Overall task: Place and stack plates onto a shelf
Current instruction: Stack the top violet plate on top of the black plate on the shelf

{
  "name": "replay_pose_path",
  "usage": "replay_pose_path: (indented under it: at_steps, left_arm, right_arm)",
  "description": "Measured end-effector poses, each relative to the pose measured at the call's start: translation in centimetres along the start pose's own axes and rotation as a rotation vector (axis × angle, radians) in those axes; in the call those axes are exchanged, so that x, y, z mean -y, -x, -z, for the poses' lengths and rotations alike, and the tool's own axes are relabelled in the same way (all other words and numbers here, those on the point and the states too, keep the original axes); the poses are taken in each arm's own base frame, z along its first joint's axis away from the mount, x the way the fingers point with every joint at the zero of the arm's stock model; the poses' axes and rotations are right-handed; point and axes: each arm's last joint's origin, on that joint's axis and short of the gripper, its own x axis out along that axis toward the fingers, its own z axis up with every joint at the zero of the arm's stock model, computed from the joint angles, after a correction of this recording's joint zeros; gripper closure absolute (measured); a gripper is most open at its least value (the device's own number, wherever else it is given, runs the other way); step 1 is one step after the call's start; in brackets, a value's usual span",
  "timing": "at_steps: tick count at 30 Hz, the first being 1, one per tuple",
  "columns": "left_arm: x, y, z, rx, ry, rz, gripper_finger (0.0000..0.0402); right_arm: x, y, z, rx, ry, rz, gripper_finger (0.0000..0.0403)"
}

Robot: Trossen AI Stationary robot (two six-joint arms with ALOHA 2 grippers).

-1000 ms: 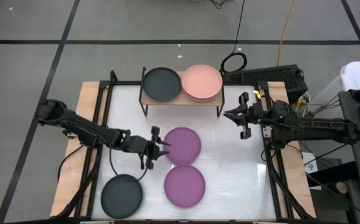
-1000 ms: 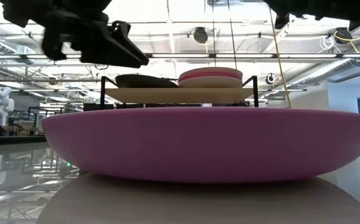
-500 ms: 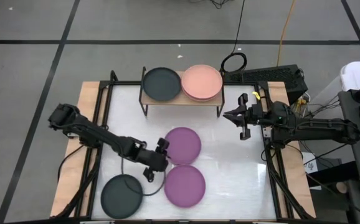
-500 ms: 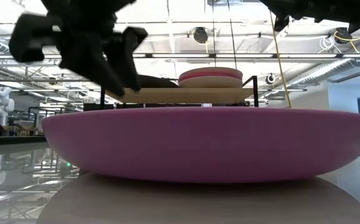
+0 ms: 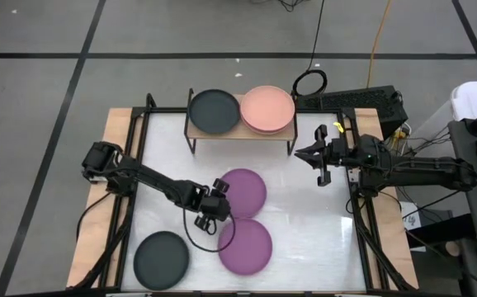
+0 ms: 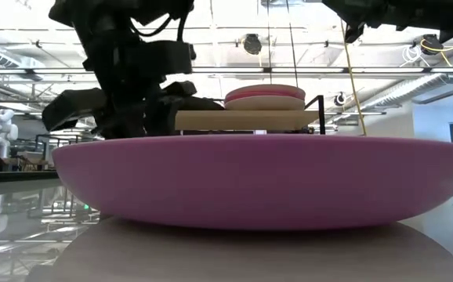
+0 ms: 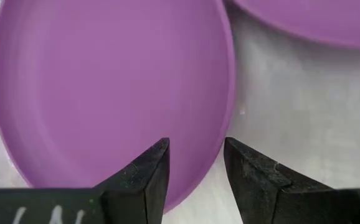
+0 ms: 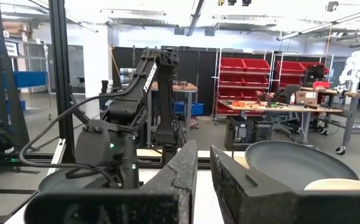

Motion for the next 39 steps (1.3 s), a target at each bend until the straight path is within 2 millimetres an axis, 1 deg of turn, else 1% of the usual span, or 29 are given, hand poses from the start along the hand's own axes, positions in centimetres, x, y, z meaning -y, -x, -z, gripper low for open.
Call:
replay_pose_path:
  at_steps: [8, 11, 13, 17, 20, 23, 25, 27, 29, 31, 36, 39]
  left_arm:
    - [-0.6, -0.9, 1.2, -0.036, 0.026, 0.018, 0.0243]
    - [-0.5, -1.4, 1.3, -0.050, 0.023, 0.023, 0.0244]
    - [-0.6, -1.9, 1.1, -0.032, 0.029, 0.015, 0.0252]
    - [-0.5, -2.4, 1.1, -0.037, 0.013, 0.028, 0.0293]
    - [-0.5, -2.3, 1.1, -0.036, 0.010, 0.029, 0.0329]
    - [-0.8, -2.2, 1.0, -0.033, 0.007, -0.012, 0.0366]
    - [-1.1, -1.4, 1.1, -0.036, 0.002, -0.040, 0.0387]
    - [-1.4, -0.2, 0.8, -0.021, 0.011, -0.053, 0.0390]
    - [-1.8, 1.5, 0.7, -0.021, 0.019, -0.067, 0.0390]
    - [-2.4, 3.7, 0.2, 0.031, 0.031, -0.105, 0.0390]
    - [-3.0, 9.3, 0.3, 0.094, 0.047, -0.209, 0.0390]
    - [-3.6, 12.8, 0.6, 0.131, 0.036, -0.303, 0.0390]
  right_arm:
    - [0.0, 0.0, 0.4, -0.038, -0.006, 0.000, 0.0371]
    - [0.0, 0.0, 0.4, -0.044, -0.007, 0.000, 0.0371]
    - [0.0, 0.0, 0.4, -0.042, -0.007, 0.000, 0.0371]
    - [0.0, 0.0, 0.4, -0.045, -0.007, 0.000, 0.0371]
    - [0.0, 0.0, 0.5, -0.052, -0.008, 0.001, 0.0371]
    - [0.0, -0.1, 0.6, -0.055, -0.008, 0.001, 0.0371]
    - [0.0, -0.1, 0.6, -0.056, -0.008, 0.001, 0.0371]
    - [0.0, -0.1, 0.6, -0.055, -0.007, 0.001, 0.0371]
    - [0.0, -0.1, 0.6, -0.055, -0.007, 0.001, 0.0371]
    - [0.0, -0.1, 0.6, -0.055, -0.007, 0.001, 0.0371]
    - [0.0, -0.1, 0.7, -0.065, -0.007, 0.001, 0.0371]
    - [0.0, -0.1, 0.7, -0.066, -0.006, 0.001, 0.0371]
